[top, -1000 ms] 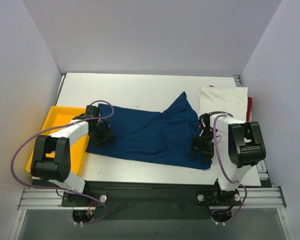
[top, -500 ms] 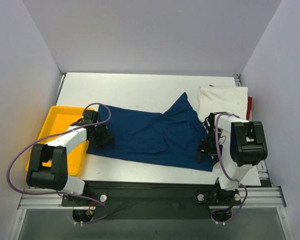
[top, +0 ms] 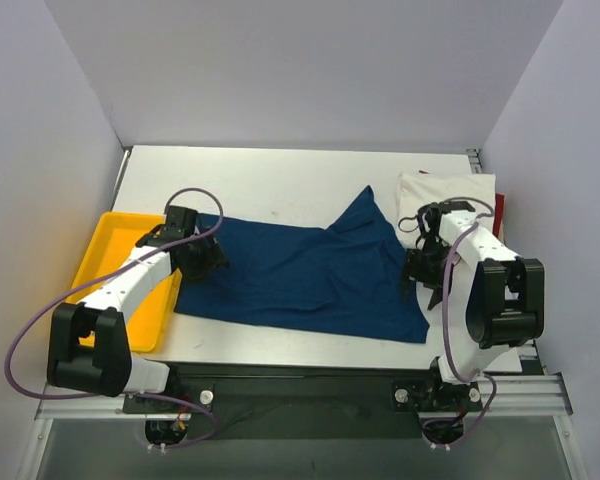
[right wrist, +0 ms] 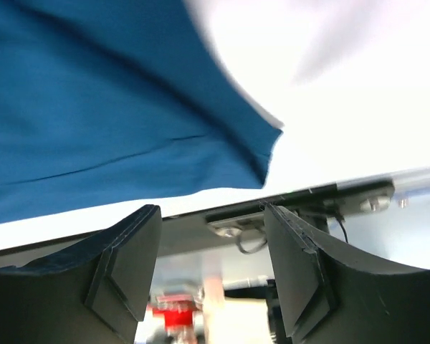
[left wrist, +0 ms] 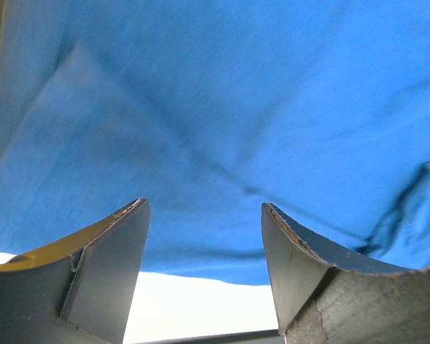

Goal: Fold and stack the t-shirts
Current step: Fold the flattened tshirt in 1/3 of the way, then grap the side of the flattened tshirt furthest away from the robot with both arms

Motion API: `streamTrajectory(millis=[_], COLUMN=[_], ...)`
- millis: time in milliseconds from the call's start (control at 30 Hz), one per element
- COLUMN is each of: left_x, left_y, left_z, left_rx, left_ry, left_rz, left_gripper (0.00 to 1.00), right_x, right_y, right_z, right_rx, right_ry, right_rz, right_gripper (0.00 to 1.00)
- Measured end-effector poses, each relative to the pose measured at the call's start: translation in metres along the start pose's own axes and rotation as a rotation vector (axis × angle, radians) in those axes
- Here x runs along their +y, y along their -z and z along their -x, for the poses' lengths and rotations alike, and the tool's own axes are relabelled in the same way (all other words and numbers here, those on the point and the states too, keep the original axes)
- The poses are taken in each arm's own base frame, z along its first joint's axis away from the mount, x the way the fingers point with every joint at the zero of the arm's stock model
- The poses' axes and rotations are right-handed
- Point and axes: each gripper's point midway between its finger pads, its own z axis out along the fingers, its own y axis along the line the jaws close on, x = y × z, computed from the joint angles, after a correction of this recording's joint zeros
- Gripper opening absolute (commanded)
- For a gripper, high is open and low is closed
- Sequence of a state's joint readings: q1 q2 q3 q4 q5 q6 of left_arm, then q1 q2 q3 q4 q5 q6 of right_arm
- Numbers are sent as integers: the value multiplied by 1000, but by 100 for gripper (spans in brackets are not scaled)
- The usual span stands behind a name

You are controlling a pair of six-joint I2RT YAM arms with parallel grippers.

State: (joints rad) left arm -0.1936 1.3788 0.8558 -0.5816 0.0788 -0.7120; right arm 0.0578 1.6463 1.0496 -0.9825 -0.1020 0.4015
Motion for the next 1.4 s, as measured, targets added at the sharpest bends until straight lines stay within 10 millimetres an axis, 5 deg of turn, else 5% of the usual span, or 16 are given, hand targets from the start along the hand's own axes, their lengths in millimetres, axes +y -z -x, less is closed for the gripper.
streamTrajectory(millis=[133,267,400,533,667,1133,1400], left_x=[-23,-30,-22,-15,-12,20,14], left_y=[4,-21,-45,-53,-52,-29,-26], left_z=[25,31,21,12,9,-28,-42], left_rx=[-50,-16,46,63,51,62,105], left_ry=[-27,-36,-39,-37,-32,13,-11], left_rz=[-52,-51,-17,-8,-16,28,9], left_gripper=[74,74,74,74,74,74,74], right_x=[28,68,104,119,111,84,68], right_y=[43,62,36,-3,-27,-45,-47], right_z=[35,57,71,64,39,-22,-23], right_rx=[-146,-204,-150,-72,21,177,198], right_ry=[52,145,210,239,224,118,58], right_rz=[102,188,235,241,232,220,185], right_gripper=[60,59,58,58,57,57,57])
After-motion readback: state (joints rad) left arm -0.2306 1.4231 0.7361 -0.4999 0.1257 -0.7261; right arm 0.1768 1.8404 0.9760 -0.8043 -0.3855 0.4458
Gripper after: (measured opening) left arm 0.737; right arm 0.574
